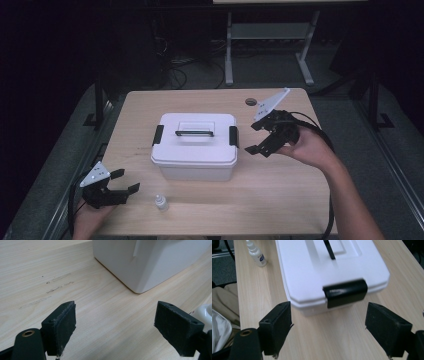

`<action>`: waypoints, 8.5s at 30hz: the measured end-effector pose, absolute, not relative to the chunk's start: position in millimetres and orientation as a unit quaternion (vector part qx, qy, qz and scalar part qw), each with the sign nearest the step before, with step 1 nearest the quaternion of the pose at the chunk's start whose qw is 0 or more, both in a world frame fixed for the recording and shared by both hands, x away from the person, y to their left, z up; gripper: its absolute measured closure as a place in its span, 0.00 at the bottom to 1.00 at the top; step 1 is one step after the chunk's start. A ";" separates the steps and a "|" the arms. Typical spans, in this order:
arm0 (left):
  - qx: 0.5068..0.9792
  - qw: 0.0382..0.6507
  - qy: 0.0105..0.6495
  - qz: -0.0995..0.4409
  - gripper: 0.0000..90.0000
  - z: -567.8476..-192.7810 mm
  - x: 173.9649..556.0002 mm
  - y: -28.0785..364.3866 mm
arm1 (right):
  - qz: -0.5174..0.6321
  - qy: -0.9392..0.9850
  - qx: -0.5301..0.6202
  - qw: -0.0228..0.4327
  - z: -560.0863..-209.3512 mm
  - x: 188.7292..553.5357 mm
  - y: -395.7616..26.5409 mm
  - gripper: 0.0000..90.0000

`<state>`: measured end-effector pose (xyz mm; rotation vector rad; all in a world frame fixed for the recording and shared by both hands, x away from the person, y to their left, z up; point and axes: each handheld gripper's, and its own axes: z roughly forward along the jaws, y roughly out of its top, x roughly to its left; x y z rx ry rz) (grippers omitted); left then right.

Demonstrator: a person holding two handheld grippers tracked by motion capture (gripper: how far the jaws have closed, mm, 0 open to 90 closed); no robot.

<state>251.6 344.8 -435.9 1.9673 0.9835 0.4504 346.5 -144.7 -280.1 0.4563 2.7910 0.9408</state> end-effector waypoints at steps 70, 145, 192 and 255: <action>0.796 0.425 0.391 0.183 0.18 -435.9 252.8 341.1 | 0.230 0.972 0.046 0.032 -281.0 420.6 19.6 0.87; 0.790 0.420 0.408 0.182 0.18 -439.2 249.1 342.8 | 0.271 0.956 0.066 0.086 -222.4 368.9 -94.3 0.93; 0.805 0.395 0.405 0.178 0.18 -444.4 250.5 342.5 | 0.277 0.944 0.149 0.099 -233.1 341.3 -206.4 0.93; 0.805 0.391 0.407 0.182 0.19 -445.5 249.9 342.8 | 0.276 0.931 0.237 0.024 -390.9 351.5 -265.7 0.93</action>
